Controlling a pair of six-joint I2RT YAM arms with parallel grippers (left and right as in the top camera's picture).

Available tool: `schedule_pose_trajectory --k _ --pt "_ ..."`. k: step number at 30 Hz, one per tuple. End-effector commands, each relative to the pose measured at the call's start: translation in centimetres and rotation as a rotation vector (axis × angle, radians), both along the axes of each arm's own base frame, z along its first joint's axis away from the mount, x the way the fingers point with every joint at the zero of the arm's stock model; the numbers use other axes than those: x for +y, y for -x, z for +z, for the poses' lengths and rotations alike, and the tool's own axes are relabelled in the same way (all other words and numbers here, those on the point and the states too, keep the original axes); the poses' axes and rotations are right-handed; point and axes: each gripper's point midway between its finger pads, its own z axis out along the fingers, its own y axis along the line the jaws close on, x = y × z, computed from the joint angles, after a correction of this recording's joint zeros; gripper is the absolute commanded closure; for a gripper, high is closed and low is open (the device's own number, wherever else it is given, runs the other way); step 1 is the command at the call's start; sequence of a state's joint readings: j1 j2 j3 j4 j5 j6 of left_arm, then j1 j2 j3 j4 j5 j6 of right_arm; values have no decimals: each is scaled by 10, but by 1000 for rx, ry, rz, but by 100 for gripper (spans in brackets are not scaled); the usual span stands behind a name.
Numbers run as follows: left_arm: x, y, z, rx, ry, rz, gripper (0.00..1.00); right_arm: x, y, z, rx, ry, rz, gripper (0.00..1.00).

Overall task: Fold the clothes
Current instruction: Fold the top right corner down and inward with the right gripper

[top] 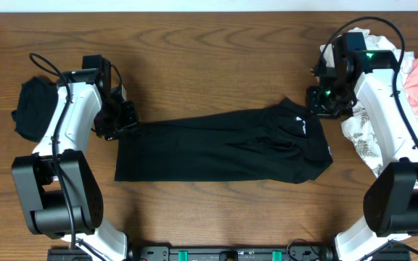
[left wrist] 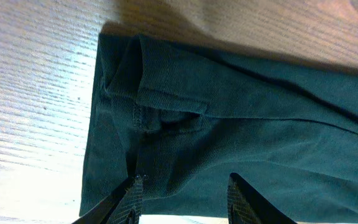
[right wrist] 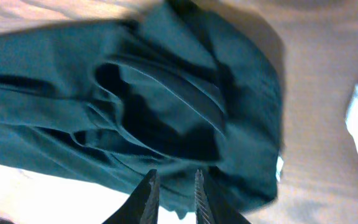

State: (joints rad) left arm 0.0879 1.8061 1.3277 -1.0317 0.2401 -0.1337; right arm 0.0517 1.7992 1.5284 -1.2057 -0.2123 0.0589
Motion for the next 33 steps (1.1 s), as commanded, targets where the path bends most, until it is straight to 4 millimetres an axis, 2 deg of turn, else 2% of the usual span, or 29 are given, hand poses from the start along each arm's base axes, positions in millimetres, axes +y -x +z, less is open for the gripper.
schedule_pose_trajectory --k 1,8,11,14,23,24,26,27,30,33 --pt "-4 6 -1 14 15 0 55 28 1 -1 -26 -52 94 80" --pt "-4 8 -4 21 16 -1 54 58 8 -44 2 -50 180 80" --pt "-4 9 -5 25 16 -1 54 63 12 -62 5 -49 195 81" --pt "-4 9 -5 23 16 -1 55 63 12 -71 -9 -51 191 81" --pt "-4 6 -5 10 15 -1 55 61 25 -85 28 -49 190 80" --pt "-3 5 -5 7 14 -1 55 61 28 -88 35 -48 191 82" --pt "-3 4 -5 4 14 -1 55 61 30 -90 43 -47 192 96" --pt "-3 4 -5 3 14 -1 55 61 30 -90 43 -47 192 99" --pt "-3 4 -5 3 14 -1 54 69 24 -83 15 -93 197 99" --pt "-3 4 -5 3 14 -1 54 82 13 -66 -26 -159 206 99"
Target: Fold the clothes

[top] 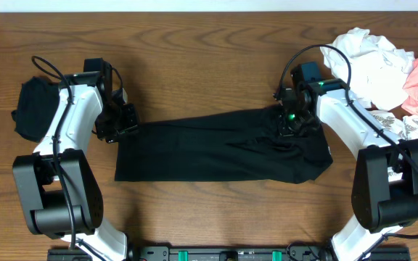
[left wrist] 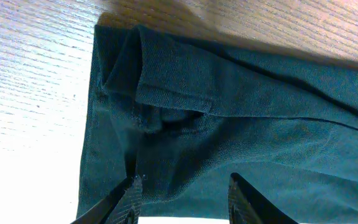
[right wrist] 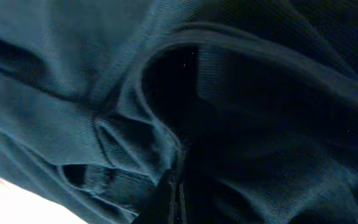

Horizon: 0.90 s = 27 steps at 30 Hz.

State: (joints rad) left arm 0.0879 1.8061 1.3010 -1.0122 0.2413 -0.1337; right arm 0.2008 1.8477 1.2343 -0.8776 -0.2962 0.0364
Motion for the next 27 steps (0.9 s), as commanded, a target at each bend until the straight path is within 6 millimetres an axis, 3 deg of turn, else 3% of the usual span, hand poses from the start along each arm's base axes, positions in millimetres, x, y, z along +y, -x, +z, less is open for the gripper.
schedule_pose_trajectory --k 1,4,9,13,16,22,27 --pt "-3 0 1 -5 12 -1 54 23 -13 26 -52 -112 29 99" --pt "-3 0 1 -5 12 -1 54 33 -19 46 -82 -175 39 99" --pt "-3 0 1 -8 12 -1 54 34 -16 65 -119 -187 72 99" --pt "-3 -2 1 -16 11 -1 54 34 -5 78 -139 -196 135 99" --pt "-3 -2 1 -15 11 -1 54 29 14 87 -118 -184 194 99" --pt "-3 -2 1 -15 11 -1 54 -1 43 81 -13 -29 200 94" --pt "-3 -1 1 -9 12 0 53 -4 51 75 26 -9 202 82"
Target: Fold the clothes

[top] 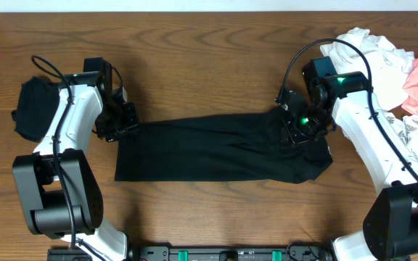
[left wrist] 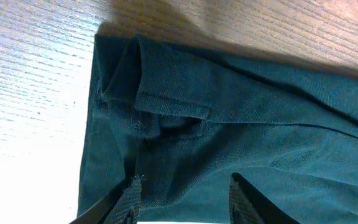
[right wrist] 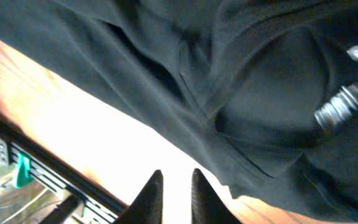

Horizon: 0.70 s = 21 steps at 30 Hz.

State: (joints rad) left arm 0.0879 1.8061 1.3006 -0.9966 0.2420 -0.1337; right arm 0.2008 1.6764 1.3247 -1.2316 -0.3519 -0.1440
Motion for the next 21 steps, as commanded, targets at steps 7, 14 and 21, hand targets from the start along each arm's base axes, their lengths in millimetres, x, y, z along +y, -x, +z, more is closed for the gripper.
schedule_pose_trajectory --k 7,14,21 --pt "-3 6 2 19 14 -1 53 -2 -6 -1 -44 26 29 81" --pt "-2 -3 1 -19 4 -1 53 1 -18 -1 -86 17 8 80" --pt "4 -14 -3 -57 -23 -1 53 3 -27 -14 -118 10 3 79"
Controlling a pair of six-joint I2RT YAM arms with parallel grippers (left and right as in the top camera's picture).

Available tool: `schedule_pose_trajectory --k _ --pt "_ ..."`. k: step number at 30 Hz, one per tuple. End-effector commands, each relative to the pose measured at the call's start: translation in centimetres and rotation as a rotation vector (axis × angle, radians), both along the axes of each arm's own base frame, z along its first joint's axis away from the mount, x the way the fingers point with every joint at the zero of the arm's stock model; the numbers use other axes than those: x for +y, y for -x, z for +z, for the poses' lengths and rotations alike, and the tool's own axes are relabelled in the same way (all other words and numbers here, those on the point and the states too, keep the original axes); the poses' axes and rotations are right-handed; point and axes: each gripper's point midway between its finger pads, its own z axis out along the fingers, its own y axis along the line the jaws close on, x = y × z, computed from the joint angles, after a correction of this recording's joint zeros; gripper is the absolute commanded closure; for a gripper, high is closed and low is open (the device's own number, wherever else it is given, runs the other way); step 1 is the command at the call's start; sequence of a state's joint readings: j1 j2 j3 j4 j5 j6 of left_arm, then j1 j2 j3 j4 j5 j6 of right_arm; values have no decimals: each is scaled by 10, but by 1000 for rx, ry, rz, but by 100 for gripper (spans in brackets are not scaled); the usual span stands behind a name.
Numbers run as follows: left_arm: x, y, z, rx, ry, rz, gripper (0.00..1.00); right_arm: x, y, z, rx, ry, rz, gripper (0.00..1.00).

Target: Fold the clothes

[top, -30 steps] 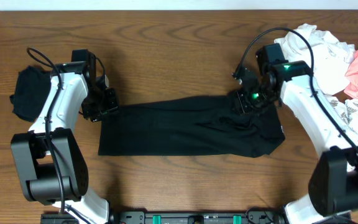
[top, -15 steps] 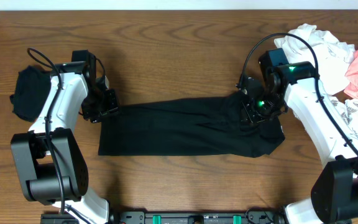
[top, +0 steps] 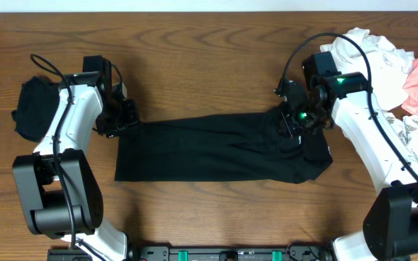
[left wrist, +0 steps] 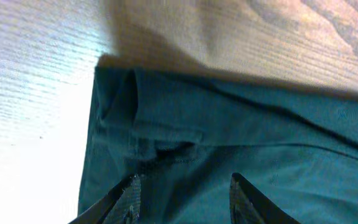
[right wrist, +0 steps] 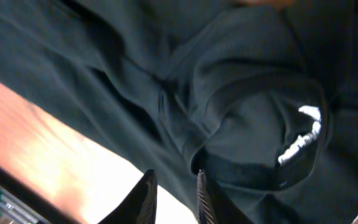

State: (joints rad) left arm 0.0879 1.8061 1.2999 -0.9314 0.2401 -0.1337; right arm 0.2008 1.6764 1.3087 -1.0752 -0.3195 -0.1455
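Observation:
A black garment lies flat across the middle of the table, with its long side running left to right. My left gripper hovers at its far left corner, open, over the folded hem; its fingers hold nothing. My right gripper is over the rumpled right end, where a white logo shows on the cloth. Its fingers stand a little apart above the cloth, and I see nothing pinched between them.
A black bundle sits by the left edge. At the far right lies a pile of white clothes, a pink cloth and a patterned cloth. Bare wood lies beyond and in front of the garment.
My right gripper has shifted slightly toward the table's far side over the garment's right end, and the white logo now shows in its view. The left wrist view shows more bare wood beyond the corner.
First my right gripper was at the garment's far right corner, beside the white pile. Then it was over the rumpled right end with its fingers close together in the folds. Then they stood apart again. The left gripper stayed open at the left corner, and the garment's outline barely changed.

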Motion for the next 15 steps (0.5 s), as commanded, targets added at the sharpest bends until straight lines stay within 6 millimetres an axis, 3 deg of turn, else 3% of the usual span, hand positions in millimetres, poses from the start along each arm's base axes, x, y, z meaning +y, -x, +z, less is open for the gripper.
schedule_pose_trajectory --k 1,8,15 --pt "2 2 -4 12 -15 0 53 1 7 -14 27 6 -2 79" --pt "1 7 -17 64 -10 -1 53 -1 14 -34 44 9 -9 80" --pt "1 12 -30 90 -7 -1 53 0 11 -35 26 5 -9 80"
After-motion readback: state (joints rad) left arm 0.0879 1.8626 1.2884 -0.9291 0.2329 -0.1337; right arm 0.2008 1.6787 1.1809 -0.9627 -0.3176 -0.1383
